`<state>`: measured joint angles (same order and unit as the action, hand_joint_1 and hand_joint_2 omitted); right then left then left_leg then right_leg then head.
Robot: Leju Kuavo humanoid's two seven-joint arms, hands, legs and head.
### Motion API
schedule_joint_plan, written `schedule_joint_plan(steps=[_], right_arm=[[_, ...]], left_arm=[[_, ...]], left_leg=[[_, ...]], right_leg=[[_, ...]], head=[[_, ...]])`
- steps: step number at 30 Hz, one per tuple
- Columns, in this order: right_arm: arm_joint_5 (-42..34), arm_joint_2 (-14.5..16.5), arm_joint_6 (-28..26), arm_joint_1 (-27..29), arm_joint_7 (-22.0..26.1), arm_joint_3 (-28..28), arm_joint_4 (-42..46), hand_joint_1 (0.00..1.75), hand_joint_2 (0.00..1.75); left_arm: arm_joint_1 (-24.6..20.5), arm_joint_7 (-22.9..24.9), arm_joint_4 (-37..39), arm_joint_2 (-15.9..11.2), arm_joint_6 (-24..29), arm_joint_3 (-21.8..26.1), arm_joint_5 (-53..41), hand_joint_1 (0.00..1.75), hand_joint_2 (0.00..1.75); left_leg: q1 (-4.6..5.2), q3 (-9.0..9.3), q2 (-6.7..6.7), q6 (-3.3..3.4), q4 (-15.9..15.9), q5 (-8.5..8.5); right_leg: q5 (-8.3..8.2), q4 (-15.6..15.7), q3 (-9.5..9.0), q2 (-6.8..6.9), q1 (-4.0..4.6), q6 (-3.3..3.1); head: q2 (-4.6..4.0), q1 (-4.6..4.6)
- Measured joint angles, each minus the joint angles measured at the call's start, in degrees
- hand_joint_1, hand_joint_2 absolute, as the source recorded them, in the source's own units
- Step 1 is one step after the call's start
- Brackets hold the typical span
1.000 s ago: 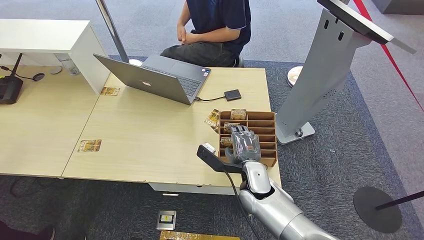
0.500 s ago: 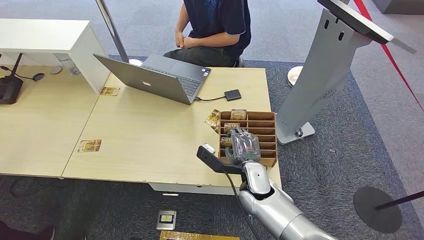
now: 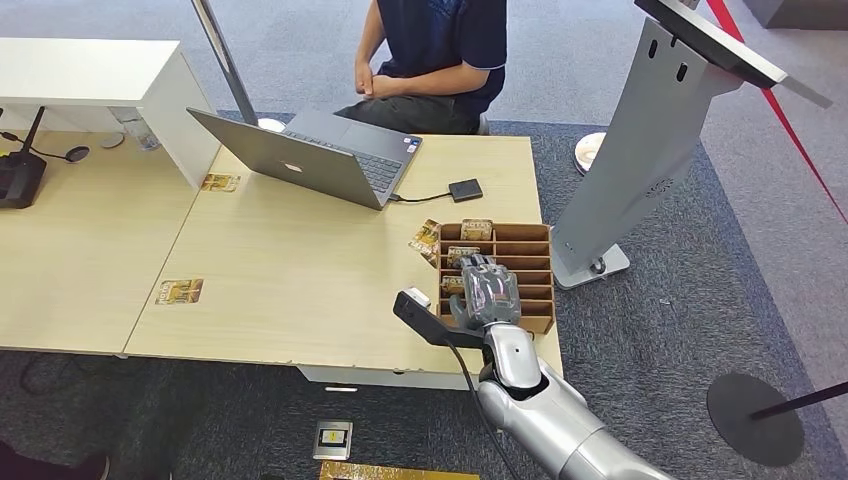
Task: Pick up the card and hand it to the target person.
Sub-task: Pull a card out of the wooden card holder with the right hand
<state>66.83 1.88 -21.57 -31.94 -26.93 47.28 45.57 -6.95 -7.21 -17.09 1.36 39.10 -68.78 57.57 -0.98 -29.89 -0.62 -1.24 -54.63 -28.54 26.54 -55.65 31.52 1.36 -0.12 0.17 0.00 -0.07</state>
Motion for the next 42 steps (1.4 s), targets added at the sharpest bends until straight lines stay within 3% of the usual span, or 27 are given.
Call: schedule_joint_plan(steps=[8,21,26,35,42], right_arm=[[0.0,0.0,-0.1,0.2,-0.2,0.0,0.0,0.89,1.75],[-0.2,0.0,-0.3,0.2,-0.3,0.0,0.0,0.91,1.75],[-0.3,-0.1,-0.8,0.2,-0.1,0.0,0.0,1.15,1.75],[-0.2,-0.3,-2.1,0.3,0.2,-0.1,0.0,1.75,1.75],[0.4,-0.3,-4.0,0.4,0.7,-0.1,0.0,1.75,1.75]], left_arm=[[0.0,0.0,0.0,0.0,-0.1,0.0,-0.1,0.00,0.00],[0.0,0.0,0.0,0.0,-0.2,0.0,-0.1,0.00,0.00],[0.0,0.0,0.0,0.0,-0.2,0.0,-0.1,0.00,0.00],[0.0,-0.4,0.0,0.0,-0.2,0.0,0.1,0.00,0.00],[0.0,-0.5,0.0,-0.1,-0.2,0.0,0.3,0.00,0.00]], left_leg=[[0.00,0.00,0.00,0.00,0.0,0.00],[0.00,0.00,0.00,0.00,0.0,0.00],[0.00,0.00,0.00,0.00,0.0,0.00],[0.00,-0.01,0.00,0.00,0.0,-0.01],[0.00,0.00,0.01,0.00,0.0,-0.01]], right_leg=[[0.00,0.0,0.00,0.00,0.00,0.00],[0.00,0.0,0.00,0.00,0.00,0.00],[0.00,0.0,0.00,0.00,0.00,0.01],[0.01,0.0,0.00,0.00,0.00,0.01],[0.02,0.0,-0.01,0.00,0.00,0.02]], head=[[0.00,0.00],[0.00,0.00],[0.00,0.00],[0.00,0.00],[0.00,0.01]])
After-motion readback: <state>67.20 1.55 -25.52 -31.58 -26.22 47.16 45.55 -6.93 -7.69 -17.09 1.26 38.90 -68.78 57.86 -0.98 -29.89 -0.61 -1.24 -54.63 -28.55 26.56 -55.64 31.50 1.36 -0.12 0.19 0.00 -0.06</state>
